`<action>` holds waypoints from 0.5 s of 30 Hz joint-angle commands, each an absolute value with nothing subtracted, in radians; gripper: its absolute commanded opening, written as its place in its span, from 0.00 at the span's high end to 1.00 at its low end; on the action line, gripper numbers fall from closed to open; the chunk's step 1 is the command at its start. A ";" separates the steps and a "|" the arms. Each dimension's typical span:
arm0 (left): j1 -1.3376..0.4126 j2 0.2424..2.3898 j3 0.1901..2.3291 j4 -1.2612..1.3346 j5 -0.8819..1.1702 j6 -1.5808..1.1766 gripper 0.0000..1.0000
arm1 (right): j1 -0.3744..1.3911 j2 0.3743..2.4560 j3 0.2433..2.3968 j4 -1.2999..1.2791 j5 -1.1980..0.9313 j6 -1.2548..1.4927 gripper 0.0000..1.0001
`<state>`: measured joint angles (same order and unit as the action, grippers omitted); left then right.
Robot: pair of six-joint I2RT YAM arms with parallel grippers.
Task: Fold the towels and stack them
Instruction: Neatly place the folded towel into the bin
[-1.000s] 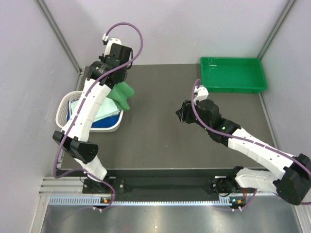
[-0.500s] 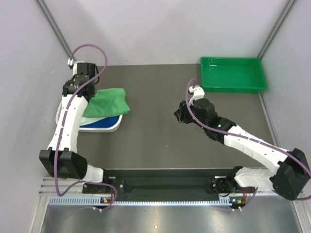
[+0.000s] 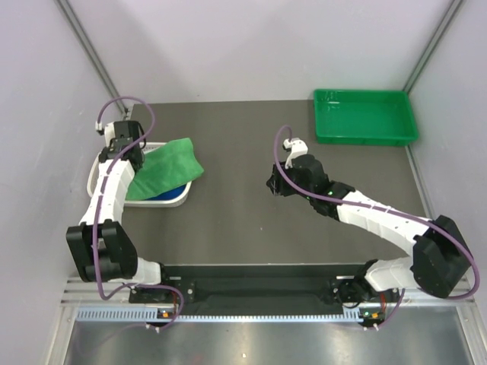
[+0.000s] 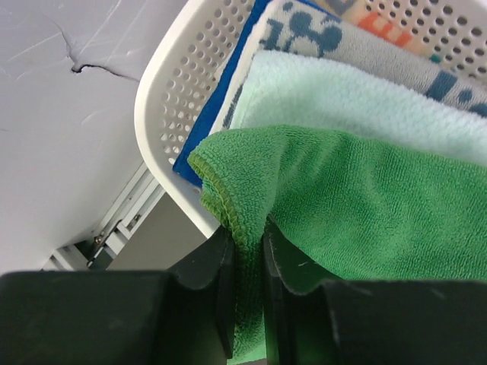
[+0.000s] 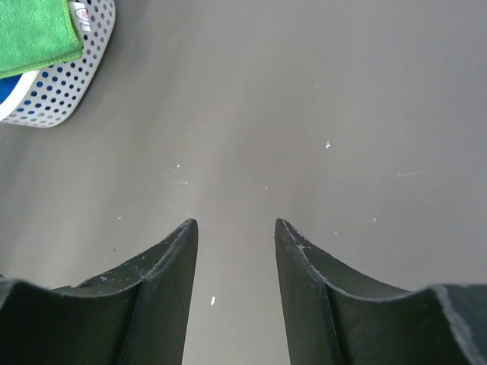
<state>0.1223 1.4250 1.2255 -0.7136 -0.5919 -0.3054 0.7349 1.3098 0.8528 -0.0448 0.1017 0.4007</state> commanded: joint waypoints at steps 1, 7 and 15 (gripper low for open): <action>0.150 1.423 1.226 -0.630 -0.603 -0.342 0.79 | 0.724 1.319 0.876 0.031 0.072 0.393 0.55; 0.192 1.430 1.180 -0.586 -0.562 -0.386 0.73 | 0.724 1.324 0.870 0.044 0.075 0.399 0.55; 0.204 1.385 1.141 -0.557 -0.503 -0.425 0.40 | 0.723 1.313 0.851 0.046 0.058 0.391 0.51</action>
